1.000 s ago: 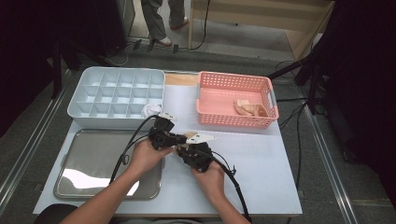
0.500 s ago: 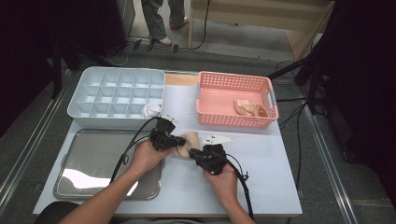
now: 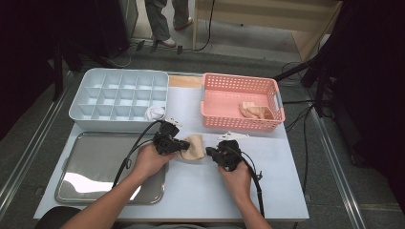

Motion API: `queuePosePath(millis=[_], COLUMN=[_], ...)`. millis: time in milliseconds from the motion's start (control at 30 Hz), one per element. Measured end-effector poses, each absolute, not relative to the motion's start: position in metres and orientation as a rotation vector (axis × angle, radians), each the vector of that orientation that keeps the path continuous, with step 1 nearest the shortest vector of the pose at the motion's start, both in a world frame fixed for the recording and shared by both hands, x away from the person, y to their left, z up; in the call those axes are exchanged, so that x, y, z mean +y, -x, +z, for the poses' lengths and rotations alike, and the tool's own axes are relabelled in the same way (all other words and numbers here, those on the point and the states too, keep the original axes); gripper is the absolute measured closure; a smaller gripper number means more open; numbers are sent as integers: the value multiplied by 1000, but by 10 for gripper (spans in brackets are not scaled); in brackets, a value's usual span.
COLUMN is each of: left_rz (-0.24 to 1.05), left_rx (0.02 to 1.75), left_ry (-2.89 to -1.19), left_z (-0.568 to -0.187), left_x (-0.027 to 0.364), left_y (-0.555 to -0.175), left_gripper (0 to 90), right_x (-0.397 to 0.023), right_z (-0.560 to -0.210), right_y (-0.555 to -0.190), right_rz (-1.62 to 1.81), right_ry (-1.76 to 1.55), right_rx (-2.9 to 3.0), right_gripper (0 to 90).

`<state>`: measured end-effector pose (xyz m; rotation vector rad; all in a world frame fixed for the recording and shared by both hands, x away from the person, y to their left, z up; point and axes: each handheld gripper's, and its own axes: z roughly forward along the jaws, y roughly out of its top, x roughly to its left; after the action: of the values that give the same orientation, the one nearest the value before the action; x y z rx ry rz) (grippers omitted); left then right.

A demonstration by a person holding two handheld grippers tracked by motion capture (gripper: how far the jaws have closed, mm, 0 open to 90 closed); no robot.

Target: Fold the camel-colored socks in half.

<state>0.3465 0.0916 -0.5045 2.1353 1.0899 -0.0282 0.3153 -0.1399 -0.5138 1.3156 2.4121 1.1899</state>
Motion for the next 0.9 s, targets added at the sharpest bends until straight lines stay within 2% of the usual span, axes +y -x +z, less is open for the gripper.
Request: queuePosePath(millis=[267,900], left_rz=[-25,-33], left_rx=[1085,1086], left_ry=[-2138,-2133], left_z=[-505,-507], left_x=[92,89], left_y=[-346,-345], left_gripper=[856,854], right_x=[-129,-122], right_z=[-525,-524], right_y=[-328,-328], right_rz=[1194,1245], right_ry=[-1299,-1309], right_rx=[2436,2430], right_gripper=[896,892])
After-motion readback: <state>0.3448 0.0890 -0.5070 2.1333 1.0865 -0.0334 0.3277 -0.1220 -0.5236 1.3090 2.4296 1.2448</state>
